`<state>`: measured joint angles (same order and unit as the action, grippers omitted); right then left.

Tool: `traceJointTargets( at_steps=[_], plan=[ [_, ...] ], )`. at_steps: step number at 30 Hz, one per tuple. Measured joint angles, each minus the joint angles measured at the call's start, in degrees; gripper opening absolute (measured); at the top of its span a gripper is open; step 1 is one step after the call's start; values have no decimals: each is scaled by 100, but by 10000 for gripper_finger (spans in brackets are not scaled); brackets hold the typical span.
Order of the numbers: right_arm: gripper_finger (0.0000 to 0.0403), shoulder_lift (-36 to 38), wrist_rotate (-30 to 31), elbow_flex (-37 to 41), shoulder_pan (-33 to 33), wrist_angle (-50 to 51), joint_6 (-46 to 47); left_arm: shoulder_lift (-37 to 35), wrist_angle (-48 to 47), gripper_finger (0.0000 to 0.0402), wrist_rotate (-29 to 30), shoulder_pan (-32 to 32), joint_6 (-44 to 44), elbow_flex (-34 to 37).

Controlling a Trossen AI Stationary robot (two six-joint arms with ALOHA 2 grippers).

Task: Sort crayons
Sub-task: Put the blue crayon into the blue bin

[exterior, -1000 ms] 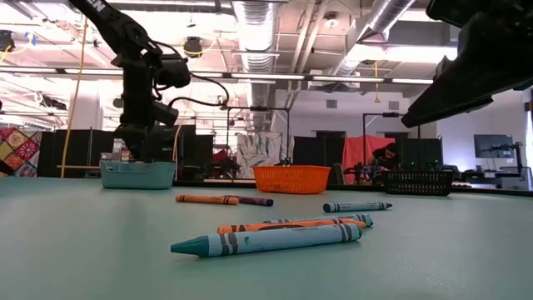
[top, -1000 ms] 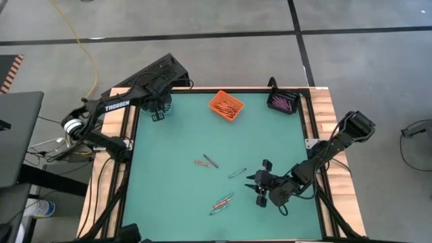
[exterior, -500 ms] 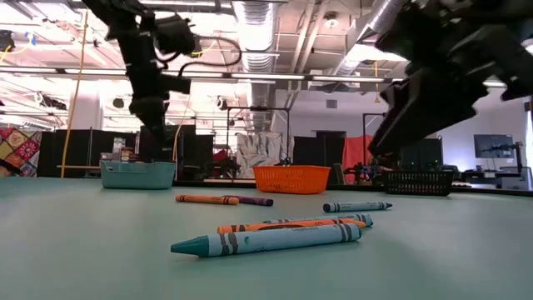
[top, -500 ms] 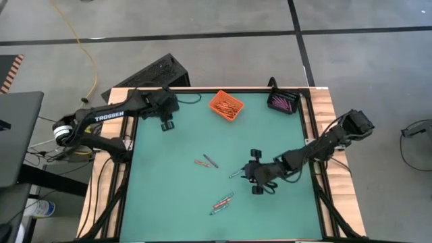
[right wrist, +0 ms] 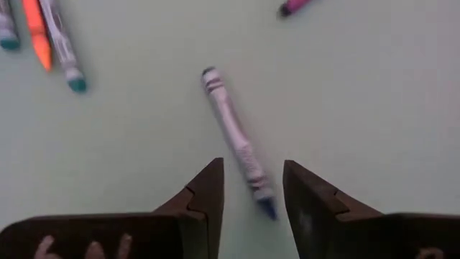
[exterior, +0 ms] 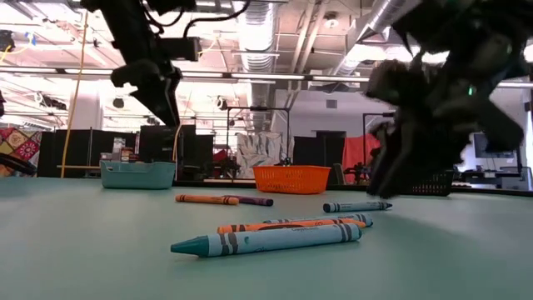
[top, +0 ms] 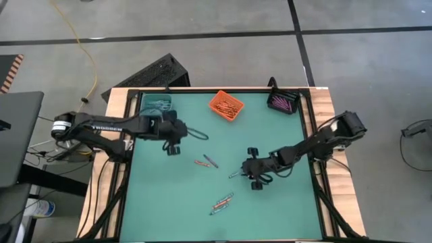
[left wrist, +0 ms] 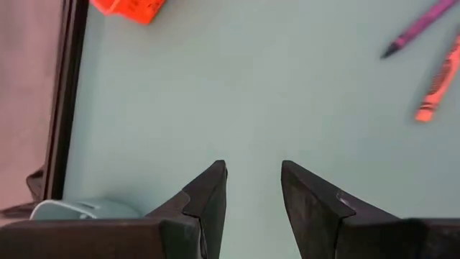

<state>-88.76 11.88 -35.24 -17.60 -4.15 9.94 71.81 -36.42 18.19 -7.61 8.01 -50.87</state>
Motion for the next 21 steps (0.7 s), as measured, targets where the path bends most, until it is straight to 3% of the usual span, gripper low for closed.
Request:
traceJointTargets(
  at_steps=[9, 18, 21],
  plan=[
    [129, -1176, -227, -254, 87, -507, -79, 2, 43, 123, 357, 931, -600, -2],
    [14, -1153, -364, -278, 83, -471, 6, 2, 41, 123, 567, 1338, -887, -2],
    [8, -988, -386, -264, 84, -427, 10, 2, 76, 123, 584, 1433, -966, -2]
  ],
)
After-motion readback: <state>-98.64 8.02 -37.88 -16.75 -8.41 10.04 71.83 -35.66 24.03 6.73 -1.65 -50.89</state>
